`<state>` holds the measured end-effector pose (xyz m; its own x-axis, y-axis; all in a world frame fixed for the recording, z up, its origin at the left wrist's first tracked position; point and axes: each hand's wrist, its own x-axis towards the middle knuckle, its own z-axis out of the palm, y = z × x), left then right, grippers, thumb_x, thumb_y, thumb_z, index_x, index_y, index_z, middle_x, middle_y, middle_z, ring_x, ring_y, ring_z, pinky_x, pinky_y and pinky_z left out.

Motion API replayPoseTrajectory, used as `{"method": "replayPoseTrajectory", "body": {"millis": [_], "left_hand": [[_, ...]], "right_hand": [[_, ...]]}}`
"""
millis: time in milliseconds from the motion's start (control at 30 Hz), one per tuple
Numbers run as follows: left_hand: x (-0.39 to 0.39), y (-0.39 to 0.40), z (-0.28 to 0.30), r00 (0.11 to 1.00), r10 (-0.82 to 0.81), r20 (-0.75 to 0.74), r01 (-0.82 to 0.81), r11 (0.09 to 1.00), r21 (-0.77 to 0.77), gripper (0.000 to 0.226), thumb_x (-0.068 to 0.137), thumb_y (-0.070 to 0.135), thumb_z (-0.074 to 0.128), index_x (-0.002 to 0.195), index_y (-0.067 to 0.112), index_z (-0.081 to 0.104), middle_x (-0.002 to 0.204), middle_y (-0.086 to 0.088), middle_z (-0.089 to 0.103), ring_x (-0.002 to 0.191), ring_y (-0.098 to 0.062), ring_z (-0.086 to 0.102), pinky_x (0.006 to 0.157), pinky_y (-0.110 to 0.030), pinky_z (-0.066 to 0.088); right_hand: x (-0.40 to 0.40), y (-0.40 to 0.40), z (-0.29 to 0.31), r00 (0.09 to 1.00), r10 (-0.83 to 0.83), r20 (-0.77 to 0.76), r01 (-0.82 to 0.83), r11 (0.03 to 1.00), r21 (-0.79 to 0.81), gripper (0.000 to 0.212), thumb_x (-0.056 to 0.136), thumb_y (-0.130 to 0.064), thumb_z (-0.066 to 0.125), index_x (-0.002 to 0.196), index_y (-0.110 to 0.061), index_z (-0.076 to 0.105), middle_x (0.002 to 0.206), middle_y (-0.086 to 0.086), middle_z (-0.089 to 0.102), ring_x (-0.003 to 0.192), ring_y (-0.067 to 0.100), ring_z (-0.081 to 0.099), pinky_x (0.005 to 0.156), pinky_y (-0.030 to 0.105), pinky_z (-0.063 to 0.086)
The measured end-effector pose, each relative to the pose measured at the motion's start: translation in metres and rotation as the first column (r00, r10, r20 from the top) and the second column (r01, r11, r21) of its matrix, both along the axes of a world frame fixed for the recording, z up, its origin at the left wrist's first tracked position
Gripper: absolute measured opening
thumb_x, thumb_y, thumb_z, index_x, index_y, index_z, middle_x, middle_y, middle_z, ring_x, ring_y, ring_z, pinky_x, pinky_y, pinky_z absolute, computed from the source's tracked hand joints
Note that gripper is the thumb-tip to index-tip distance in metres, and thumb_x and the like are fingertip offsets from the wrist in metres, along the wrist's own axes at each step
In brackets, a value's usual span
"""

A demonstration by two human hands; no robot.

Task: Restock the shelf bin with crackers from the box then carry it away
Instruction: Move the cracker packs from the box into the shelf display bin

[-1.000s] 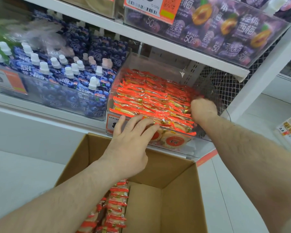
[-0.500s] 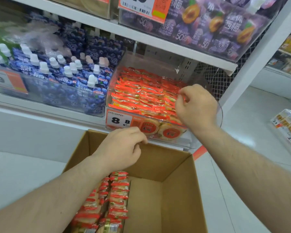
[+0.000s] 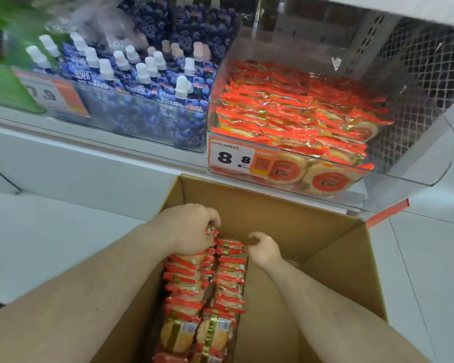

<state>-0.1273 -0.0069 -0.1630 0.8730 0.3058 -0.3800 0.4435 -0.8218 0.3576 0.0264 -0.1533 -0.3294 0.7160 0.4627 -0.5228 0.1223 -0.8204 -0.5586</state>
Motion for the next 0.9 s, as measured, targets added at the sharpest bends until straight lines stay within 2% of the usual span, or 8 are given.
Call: {"method": "replayPoseTrajectory", "body": {"millis": [133, 267, 367, 500, 633, 733, 800, 900], "left_hand": [[-0.004, 0.008, 0.001, 0.999, 0.016, -0.028, -0.016, 1.000, -0.004, 0.032, 0.090, 0.033, 0.054, 0.122, 0.034, 0.057, 0.126, 0.009, 0.057, 0.112, -0.012, 0.055, 0.094, -0.037, 0.050], [-0.005, 0.010, -0.002, 1.000, 0.021, 0.012, -0.021, 1.000, -0.014, 0.032, 0.091, 0.030, 0.054, 0.123, 0.034, 0.058, 0.127, 0.011, 0.058, 0.113, -0.010, 0.053, 0.095, -0.033, 0.048], [-0.002, 0.009, -0.010, 0.995, 0.085, 0.053, -0.079, 0.991, -0.104, 0.032, 0.091, 0.023, 0.056, 0.121, 0.033, 0.059, 0.121, 0.012, 0.060, 0.102, -0.004, 0.055, 0.085, -0.020, 0.047], [0.001, 0.003, -0.025, 0.963, 0.266, 0.051, -0.243, 0.932, -0.269, 0.037, 0.093, 0.026, 0.056, 0.130, 0.026, 0.052, 0.122, 0.005, 0.062, 0.085, -0.004, 0.056, 0.069, -0.013, 0.043], [-0.004, -0.005, -0.034, 0.857, 0.503, -0.113, -0.484, 0.710, -0.512, 0.079, 0.089, 0.040, 0.063, 0.151, 0.031, 0.014, 0.102, 0.007, 0.060, 0.087, -0.016, 0.065, 0.075, -0.033, 0.056], [-0.004, -0.007, -0.033, 0.754, 0.639, -0.153, -0.528, 0.449, -0.721, 0.092, 0.082, 0.012, 0.074, 0.148, 0.044, 0.019, 0.122, -0.002, 0.055, 0.094, -0.023, 0.065, 0.070, -0.039, 0.061], [-0.005, -0.003, -0.031, 0.740, 0.671, -0.048, -0.495, 0.495, -0.714, 0.089, 0.080, 0.001, 0.073, 0.143, 0.046, 0.029, 0.126, -0.004, 0.054, 0.092, -0.023, 0.066, 0.062, -0.034, 0.060], [-0.011, 0.002, -0.023, 0.844, 0.522, 0.121, -0.402, 0.767, -0.500, 0.076, 0.084, 0.007, 0.070, 0.142, 0.043, 0.035, 0.128, -0.001, 0.056, 0.098, -0.019, 0.062, 0.067, -0.025, 0.056]], "right_hand": [[-0.004, 0.023, -0.055, 0.904, -0.209, -0.373, 0.250, 0.966, 0.063, 0.057, 0.085, -0.012, 0.067, 0.138, -0.019, 0.046, 0.113, 0.003, 0.064, 0.096, 0.023, 0.068, 0.086, 0.035, 0.056], [-0.011, 0.026, -0.070, 0.951, -0.257, -0.171, 0.263, 0.965, 0.014, 0.015, 0.081, -0.008, 0.060, 0.091, -0.019, 0.064, 0.094, 0.006, 0.071, 0.089, 0.027, 0.068, 0.082, 0.037, 0.056], [-0.015, 0.019, -0.051, 0.942, -0.321, -0.096, 0.327, 0.943, 0.061, 0.024, 0.080, -0.001, 0.050, 0.069, -0.020, 0.059, 0.085, 0.004, 0.069, 0.083, 0.027, 0.064, 0.078, 0.035, 0.053], [-0.035, -0.002, 0.003, 0.904, -0.349, -0.247, 0.409, 0.875, 0.260, 0.034, 0.074, 0.010, 0.052, 0.058, -0.020, 0.053, 0.064, 0.005, 0.058, 0.062, 0.021, 0.052, 0.056, 0.039, 0.044], [-0.056, -0.006, 0.059, 0.884, -0.229, -0.409, 0.403, 0.817, 0.413, 0.029, 0.074, 0.013, 0.060, 0.065, -0.013, 0.054, 0.066, 0.009, 0.062, 0.062, 0.020, 0.057, 0.057, 0.031, 0.046], [-0.064, 0.006, 0.087, 0.871, -0.042, -0.489, 0.329, 0.790, 0.518, 0.027, 0.076, 0.014, 0.060, 0.069, -0.012, 0.058, 0.071, 0.011, 0.063, 0.067, 0.023, 0.060, 0.064, 0.035, 0.049], [-0.054, 0.008, 0.090, 0.731, 0.057, -0.680, 0.424, 0.743, 0.518, 0.025, 0.082, 0.014, 0.051, 0.083, -0.009, 0.061, 0.077, 0.012, 0.064, 0.069, 0.025, 0.061, 0.070, 0.036, 0.050], [-0.027, -0.004, 0.063, 0.517, -0.092, -0.851, 0.661, 0.674, 0.329, 0.026, 0.088, 0.003, 0.045, 0.106, -0.007, 0.062, 0.083, 0.011, 0.065, 0.076, 0.026, 0.062, 0.077, 0.038, 0.049]]}}
